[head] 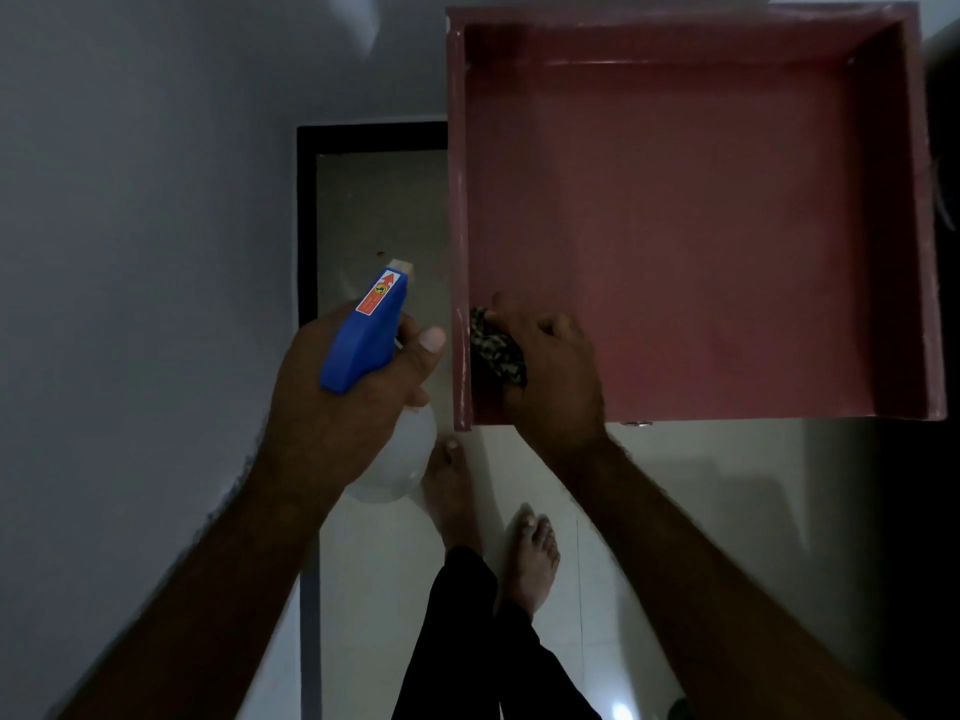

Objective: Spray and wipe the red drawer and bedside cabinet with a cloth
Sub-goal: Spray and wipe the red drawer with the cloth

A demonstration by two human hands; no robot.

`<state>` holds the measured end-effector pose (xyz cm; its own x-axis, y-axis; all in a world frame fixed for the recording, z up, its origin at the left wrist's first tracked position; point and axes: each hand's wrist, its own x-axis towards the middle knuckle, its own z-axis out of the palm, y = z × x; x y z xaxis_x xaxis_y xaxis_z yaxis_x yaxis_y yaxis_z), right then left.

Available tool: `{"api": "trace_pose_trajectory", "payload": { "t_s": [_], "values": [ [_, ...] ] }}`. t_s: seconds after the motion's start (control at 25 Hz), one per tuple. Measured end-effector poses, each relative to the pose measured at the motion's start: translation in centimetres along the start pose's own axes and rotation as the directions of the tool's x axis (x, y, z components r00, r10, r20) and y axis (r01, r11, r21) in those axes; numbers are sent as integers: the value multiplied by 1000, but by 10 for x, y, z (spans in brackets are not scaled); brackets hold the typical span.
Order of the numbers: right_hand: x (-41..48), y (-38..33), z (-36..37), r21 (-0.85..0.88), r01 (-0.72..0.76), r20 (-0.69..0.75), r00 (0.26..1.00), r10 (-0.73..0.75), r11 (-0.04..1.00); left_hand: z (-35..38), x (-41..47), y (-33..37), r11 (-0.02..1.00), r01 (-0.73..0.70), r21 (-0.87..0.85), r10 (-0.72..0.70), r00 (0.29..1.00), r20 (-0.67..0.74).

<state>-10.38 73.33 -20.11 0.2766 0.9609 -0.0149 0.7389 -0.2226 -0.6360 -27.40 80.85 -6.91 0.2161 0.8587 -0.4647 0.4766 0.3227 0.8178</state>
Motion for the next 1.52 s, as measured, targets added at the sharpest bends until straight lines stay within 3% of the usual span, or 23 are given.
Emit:
{"api": "trace_pose_trajectory", "payload": {
  "t_s": [0.36,0.8,1.04,1.16,1.36,1.52],
  "values": [
    [74,-11,3,9,-59,-127,990,60,998,-14,72,22,999,-34,12,33,998,53],
    [198,-17,8,41,-190,-153,969,194,981,-17,150,55,995,-94,44,91,993,80],
    [236,-25,10,121,-193,-257,942,218,974,-16,171,63,991,-121,58,116,989,86],
    [249,-22,13,111,-200,-231,947,221,973,-16,176,64,989,-127,73,120,989,92],
    [236,-8,8,172,-70,-191,976,103,983,-13,177,69,981,-173,82,165,981,100],
    [238,0,3,93,27,-149,989,-13,995,-10,174,78,980,-182,77,176,981,88]
  ]
}}
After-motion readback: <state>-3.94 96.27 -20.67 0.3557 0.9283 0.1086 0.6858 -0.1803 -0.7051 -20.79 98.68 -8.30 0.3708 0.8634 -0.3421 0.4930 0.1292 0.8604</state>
